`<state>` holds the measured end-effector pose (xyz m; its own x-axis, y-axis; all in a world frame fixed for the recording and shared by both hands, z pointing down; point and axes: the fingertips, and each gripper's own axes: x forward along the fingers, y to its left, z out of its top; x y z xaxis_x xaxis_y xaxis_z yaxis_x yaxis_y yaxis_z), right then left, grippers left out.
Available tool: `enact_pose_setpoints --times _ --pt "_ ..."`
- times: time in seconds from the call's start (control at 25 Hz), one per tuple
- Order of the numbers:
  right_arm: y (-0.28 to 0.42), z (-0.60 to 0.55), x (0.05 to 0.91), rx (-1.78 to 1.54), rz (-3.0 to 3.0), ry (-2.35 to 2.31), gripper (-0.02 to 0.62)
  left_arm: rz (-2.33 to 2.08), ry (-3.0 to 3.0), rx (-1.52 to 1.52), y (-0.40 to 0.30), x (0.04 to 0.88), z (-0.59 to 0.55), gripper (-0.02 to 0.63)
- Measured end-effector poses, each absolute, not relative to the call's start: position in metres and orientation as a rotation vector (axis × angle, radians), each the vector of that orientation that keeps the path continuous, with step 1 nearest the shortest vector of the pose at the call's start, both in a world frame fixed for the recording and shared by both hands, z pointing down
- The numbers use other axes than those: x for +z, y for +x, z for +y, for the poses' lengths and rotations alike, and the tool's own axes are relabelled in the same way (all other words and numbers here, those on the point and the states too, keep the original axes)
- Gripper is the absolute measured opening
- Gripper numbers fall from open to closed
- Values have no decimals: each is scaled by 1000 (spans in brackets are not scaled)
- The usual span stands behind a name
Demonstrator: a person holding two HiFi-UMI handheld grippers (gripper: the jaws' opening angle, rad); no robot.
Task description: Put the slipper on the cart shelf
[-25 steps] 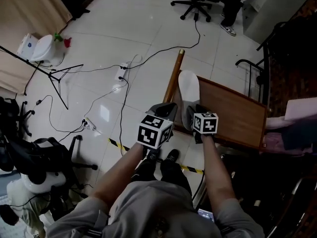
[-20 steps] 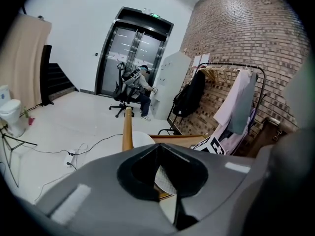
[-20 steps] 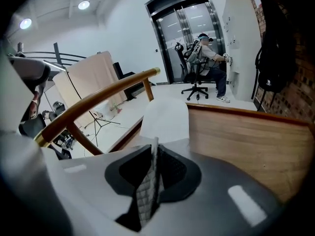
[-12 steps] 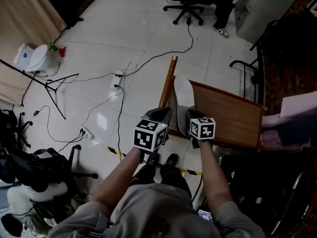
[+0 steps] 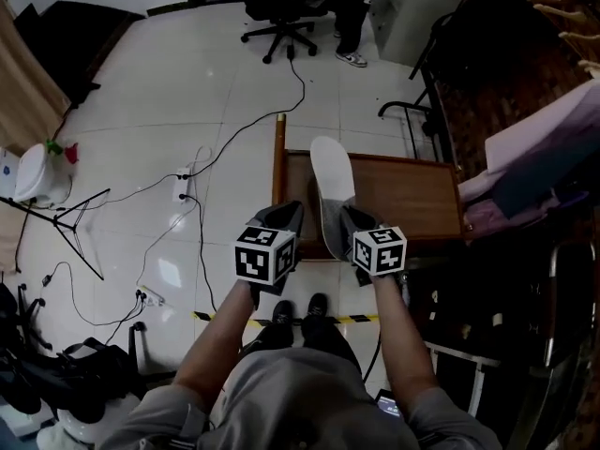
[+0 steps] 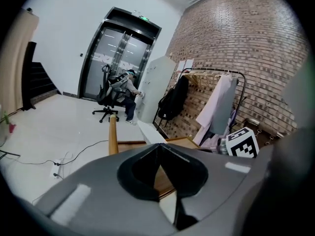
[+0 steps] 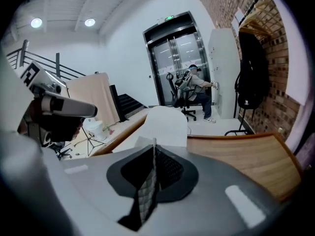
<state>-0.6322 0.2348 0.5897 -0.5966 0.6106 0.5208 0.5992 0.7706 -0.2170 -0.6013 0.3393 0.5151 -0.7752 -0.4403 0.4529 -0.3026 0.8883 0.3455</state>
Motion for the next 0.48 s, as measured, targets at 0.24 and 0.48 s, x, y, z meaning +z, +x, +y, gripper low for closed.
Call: enact_pose_setpoints --times 0.24,0.48 --pt "-603 209 532 37 -2505 -831 11 -2529 719 -281 -595 493 306 8" --pt "-551 153 488 71 -2634 -665 11 -2489 957 -247 -577 473 248 8"
